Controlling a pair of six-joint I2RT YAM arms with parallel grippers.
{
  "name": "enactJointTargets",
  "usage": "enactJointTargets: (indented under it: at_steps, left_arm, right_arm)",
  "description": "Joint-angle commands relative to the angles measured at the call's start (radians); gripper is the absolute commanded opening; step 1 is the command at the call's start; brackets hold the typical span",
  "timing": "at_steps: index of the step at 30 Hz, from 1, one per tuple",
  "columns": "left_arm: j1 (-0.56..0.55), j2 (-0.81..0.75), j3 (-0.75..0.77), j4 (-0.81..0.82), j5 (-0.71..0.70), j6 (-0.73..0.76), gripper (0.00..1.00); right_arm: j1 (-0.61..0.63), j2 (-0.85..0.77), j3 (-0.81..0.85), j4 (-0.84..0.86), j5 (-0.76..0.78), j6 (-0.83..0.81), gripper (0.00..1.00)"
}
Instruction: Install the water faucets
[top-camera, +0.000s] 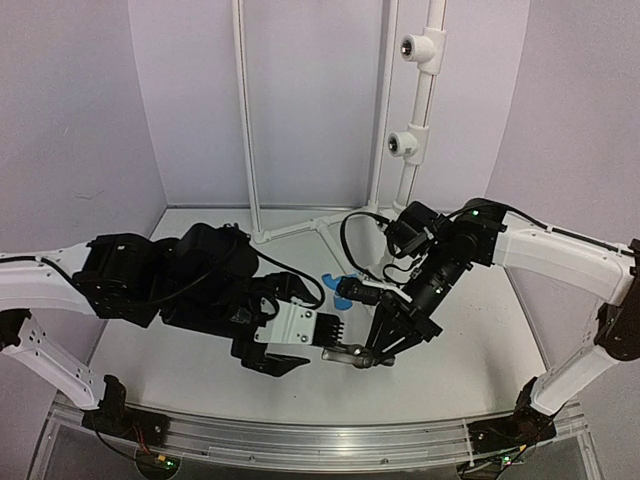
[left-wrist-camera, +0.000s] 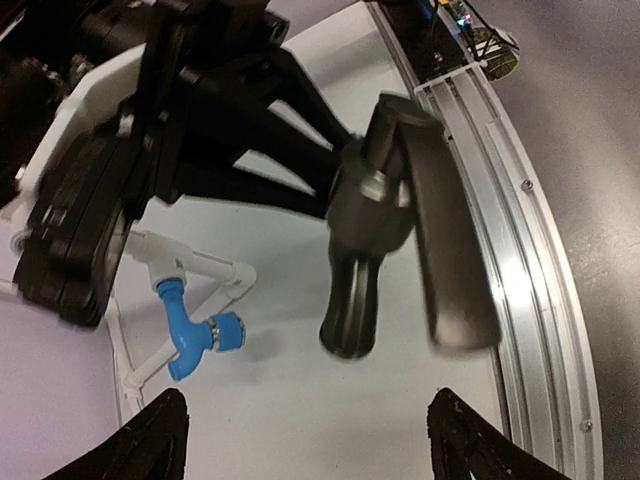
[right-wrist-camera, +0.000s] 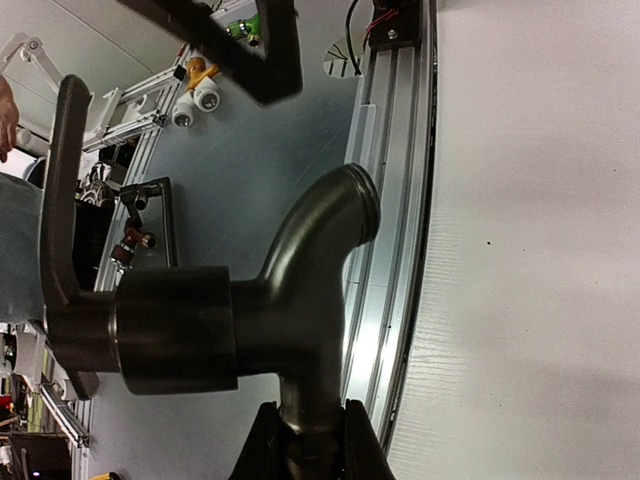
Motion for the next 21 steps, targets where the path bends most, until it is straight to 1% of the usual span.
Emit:
enactJointTargets:
  at_steps: [1, 8, 12, 19, 21]
  left_arm:
    - [-0.013, 0.052, 0.022, 0.134, 0.091, 0.091, 0.78]
    - [-0.023, 0.124, 0.049, 0.193, 0.206, 0.11, 0.63]
    - [-0.026, 0.158, 0.061, 0.227, 0.24, 0.095, 0.49]
    - [-0.027, 0.178, 0.069, 0.237, 0.223, 0.087, 0.19]
    - [-0.026, 0.182, 0.071, 0.241, 0.21, 0.068, 0.13]
  right_arm:
    - [-0.005, 0.028, 0.062, -0.017, -0.075, -0.008, 0.0]
    - [-0.005, 0.055, 0.073, -0.027, -0.094, -0.021, 0.0]
    - [-0.005, 0.059, 0.072, -0.03, -0.096, -0.032, 0.0]
    - [-0.005, 0.061, 0.076, -0.045, -0.098, -0.051, 0.0]
    - [-0.005, 0.065, 0.081, -0.047, -0.1, -0.052, 0.0]
